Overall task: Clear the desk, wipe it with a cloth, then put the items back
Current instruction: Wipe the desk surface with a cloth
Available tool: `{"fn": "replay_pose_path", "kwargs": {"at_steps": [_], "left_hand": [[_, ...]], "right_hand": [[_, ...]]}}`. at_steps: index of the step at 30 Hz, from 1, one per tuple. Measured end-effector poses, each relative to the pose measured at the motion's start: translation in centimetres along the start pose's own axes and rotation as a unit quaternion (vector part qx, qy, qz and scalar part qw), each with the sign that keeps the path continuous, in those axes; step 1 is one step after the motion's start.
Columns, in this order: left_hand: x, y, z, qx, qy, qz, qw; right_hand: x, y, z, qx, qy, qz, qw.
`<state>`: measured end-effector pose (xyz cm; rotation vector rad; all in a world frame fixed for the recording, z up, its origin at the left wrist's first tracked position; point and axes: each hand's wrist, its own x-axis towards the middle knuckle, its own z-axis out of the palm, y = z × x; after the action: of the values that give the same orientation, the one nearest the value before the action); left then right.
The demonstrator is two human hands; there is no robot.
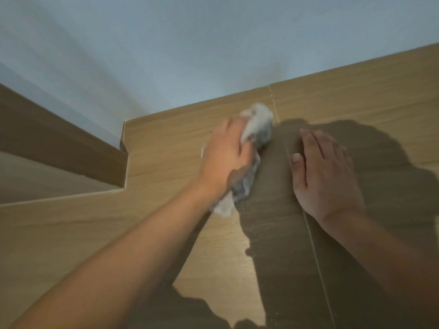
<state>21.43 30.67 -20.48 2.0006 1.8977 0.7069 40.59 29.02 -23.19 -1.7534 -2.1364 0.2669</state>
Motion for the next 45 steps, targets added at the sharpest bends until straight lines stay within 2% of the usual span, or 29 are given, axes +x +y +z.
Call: {"fn": "replay_pose_path", "kwargs": {"at_steps": [2, 6, 10, 12, 14, 16, 19, 20, 21, 28, 32, 35, 37, 40, 43, 45], "left_hand": [[4.6, -0.9, 0.4, 0.043, 0.027, 0.008, 0.999], [8.5, -0.1, 2.7, 0.135, -0.033, 0.052, 0.989], [3.7, -0.6, 1.0, 0.076, -0.102, 0.172, 0.977], [-1.1, -1.0, 0.2, 0.003, -0.141, 0.159, 0.977], [-5.4, -1.1, -0.3, -0.041, -0.114, 0.164, 0.979], [-6.6, -2.6, -0.2, -0.008, -0.036, 0.160, 0.986], [-2.3, -3.1, 0.0, 0.035, 0.088, -0.039, 0.995], [-0.7, -2.9, 0.1, 0.073, 0.095, -0.083, 0.989], [0.5, -2.9, 0.4, 0.107, 0.083, -0.093, 0.986], [0.1, -2.4, 0.6, 0.099, 0.042, -0.009, 0.994], [-6.4, -0.8, 0.6, 0.054, 0.010, 0.064, 0.996], [-12.4, 0.9, 1.4, 0.068, 0.005, 0.099, 0.993], [-13.8, 1.8, 1.7, 0.058, -0.005, 0.074, 0.996], [-13.2, 2.7, 0.5, 0.030, -0.002, 0.035, 0.999], [-13.8, 1.1, -2.3, 0.022, 0.113, -0.096, 0.989], [-16.0, -1.4, -4.1, 0.073, 0.188, -0.225, 0.953]], "right_hand": [[-0.1, 0.1, 0.2, -0.001, -0.001, 0.002, 1.000], [-0.1, 0.1, 0.5, 0.003, 0.009, 0.007, 1.000], [0.1, 0.4, 0.5, -0.004, -0.010, 0.001, 1.000], [0.1, 0.4, 0.5, 0.001, -0.016, -0.003, 1.000], [0.2, 0.4, 0.5, 0.004, -0.014, -0.003, 1.000], [0.1, 0.4, 0.4, 0.003, -0.010, -0.002, 1.000], [0.3, 0.4, 0.4, 0.002, -0.010, -0.005, 1.000], [0.3, 0.5, 0.4, 0.001, -0.011, -0.008, 1.000], [0.3, 0.5, 0.5, 0.001, -0.013, -0.009, 1.000], [0.5, 0.8, 0.6, 0.002, -0.006, -0.021, 1.000], [0.5, 0.8, 1.0, 0.038, 0.038, -0.041, 0.998], [0.2, 0.7, 0.4, 0.090, 0.016, -0.029, 0.995], [-1.0, 1.4, -0.9, 0.119, 0.003, -0.024, 0.993], [-3.6, 4.8, -4.0, 0.070, -0.028, -0.049, 0.996], [-5.1, 9.2, -6.2, -0.022, -0.068, -0.076, 0.995], [-5.4, 10.6, -5.9, -0.028, -0.081, -0.070, 0.994]]}}
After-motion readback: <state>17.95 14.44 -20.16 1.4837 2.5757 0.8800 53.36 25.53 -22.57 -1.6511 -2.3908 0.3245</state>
